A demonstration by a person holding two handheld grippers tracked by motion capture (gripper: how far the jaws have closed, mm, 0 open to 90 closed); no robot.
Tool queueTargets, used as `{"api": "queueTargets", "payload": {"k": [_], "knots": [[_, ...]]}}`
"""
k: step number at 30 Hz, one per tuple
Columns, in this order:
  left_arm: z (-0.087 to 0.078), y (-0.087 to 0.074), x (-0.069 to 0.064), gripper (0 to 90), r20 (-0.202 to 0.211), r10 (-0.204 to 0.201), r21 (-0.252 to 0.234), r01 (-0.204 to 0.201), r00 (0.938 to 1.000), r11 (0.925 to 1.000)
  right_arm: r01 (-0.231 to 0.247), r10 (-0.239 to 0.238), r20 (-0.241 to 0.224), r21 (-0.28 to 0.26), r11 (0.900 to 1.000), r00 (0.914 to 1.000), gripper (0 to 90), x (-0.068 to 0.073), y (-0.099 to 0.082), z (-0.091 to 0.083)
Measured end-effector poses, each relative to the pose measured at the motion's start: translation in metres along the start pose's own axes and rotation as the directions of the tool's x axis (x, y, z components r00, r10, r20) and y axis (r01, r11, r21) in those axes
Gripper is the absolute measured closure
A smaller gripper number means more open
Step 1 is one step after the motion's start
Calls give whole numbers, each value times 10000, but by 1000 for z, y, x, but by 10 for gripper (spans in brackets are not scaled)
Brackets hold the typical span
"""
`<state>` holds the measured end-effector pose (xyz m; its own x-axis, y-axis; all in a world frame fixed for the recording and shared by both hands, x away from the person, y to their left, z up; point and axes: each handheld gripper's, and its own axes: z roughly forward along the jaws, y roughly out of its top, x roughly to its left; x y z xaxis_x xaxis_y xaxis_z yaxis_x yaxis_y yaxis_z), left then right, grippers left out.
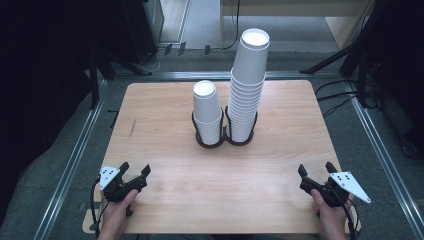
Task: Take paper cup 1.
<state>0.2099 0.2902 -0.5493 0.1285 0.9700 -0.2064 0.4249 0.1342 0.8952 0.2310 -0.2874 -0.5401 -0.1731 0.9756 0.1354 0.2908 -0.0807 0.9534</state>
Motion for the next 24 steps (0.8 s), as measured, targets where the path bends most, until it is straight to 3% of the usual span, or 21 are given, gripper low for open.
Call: {"api": "queueTargets", "payload": {"k": [4, 6, 7, 12, 20, 23, 24], "knots": [[0, 4, -2, 130, -142, 100, 178, -98, 9998, 9998, -33, 34, 88, -116, 9999, 10000, 77, 1, 3, 1], [-1, 6, -7, 118, -184, 121, 70, -120, 9998, 9999, 194, -192, 252, -77, 9998, 9995, 76, 3, 5, 1], [-2, 9, -13, 114, -75, 195, -5, -195, 9998, 9998, 436, -435, 151, -44, 9990, 9989, 70, 5, 7, -1], [-2, 10, -23, 102, 74, 469, -33, -469, 9989, 9989, 505, -506, -55, -107, 9987, 9987, 56, 10, 13, -3], [-2, 23, -36, 100, -332, 521, -218, -528, 9981, 9984, 1127, -1125, 90, -294, 9932, 9936, 54, 21, 28, -6], [0, 26, -39, 99, -353, 678, -48, -680, 9971, 9977, 1047, -1049, -43, -323, 9940, 9945, 54, 23, 32, -6], [0, 29, -37, 99, -301, 562, -58, -564, 9980, 9984, 959, -966, -221, -302, 9949, 9951, 54, 25, 36, -6]]}}
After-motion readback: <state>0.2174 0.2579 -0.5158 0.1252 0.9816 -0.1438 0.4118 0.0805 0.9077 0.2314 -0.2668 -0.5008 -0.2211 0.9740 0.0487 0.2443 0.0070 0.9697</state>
